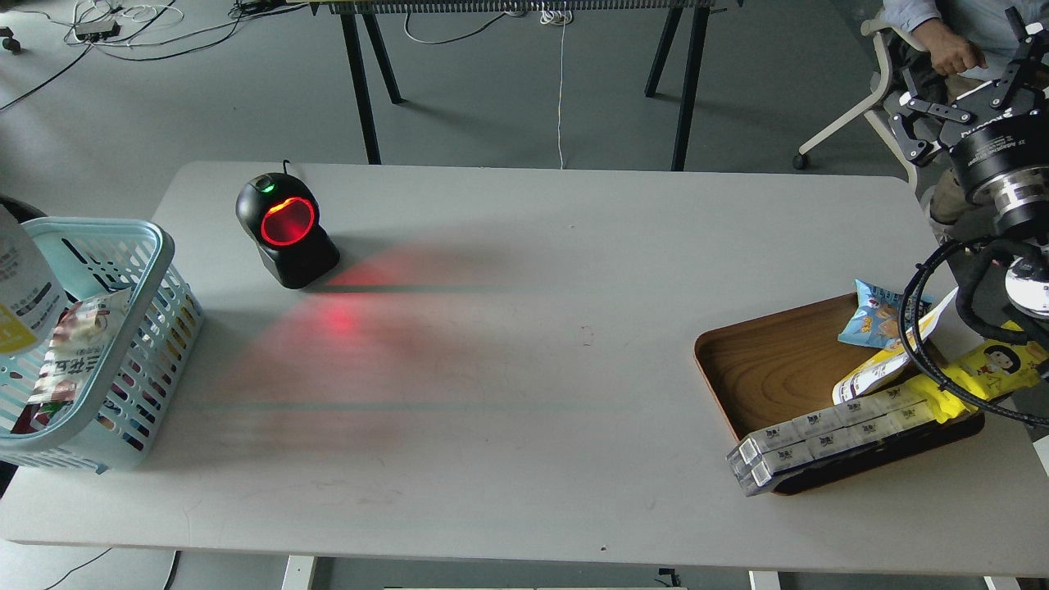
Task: Scan snack and place in basket
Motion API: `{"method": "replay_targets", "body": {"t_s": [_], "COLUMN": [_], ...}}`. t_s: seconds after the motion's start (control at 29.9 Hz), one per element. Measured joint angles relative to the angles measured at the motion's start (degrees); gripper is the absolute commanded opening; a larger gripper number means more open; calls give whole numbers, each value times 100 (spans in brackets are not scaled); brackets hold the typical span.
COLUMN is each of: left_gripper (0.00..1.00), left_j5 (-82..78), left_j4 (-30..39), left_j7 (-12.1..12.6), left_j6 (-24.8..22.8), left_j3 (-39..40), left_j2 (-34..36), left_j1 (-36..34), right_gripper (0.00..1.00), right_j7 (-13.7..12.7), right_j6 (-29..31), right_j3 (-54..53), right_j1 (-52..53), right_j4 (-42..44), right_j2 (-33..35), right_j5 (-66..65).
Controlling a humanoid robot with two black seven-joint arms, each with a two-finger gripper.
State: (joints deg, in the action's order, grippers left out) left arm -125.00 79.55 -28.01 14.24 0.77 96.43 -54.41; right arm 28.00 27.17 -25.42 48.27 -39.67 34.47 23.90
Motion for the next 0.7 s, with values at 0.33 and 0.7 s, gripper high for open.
{"method": "replay_targets", "body": {"t_s": [0.33,0.7], "left_gripper": [37,85], "left_j5": [0,2098], "left_j4": [31,-7], "left_j7": [0,0], "left_j6": [202,387], "left_j3": [-133,-58], "left_j2": [23,-55], "left_j1": [0,-74], "right_gripper": [97,97], "right_j7": [0,0], "right_j6": [0,-10], "right_j3": [10,11], "right_j1": [16,20], "right_j4": [5,3], "right_j2": [31,27], "right_j5": [-30,-35]}}
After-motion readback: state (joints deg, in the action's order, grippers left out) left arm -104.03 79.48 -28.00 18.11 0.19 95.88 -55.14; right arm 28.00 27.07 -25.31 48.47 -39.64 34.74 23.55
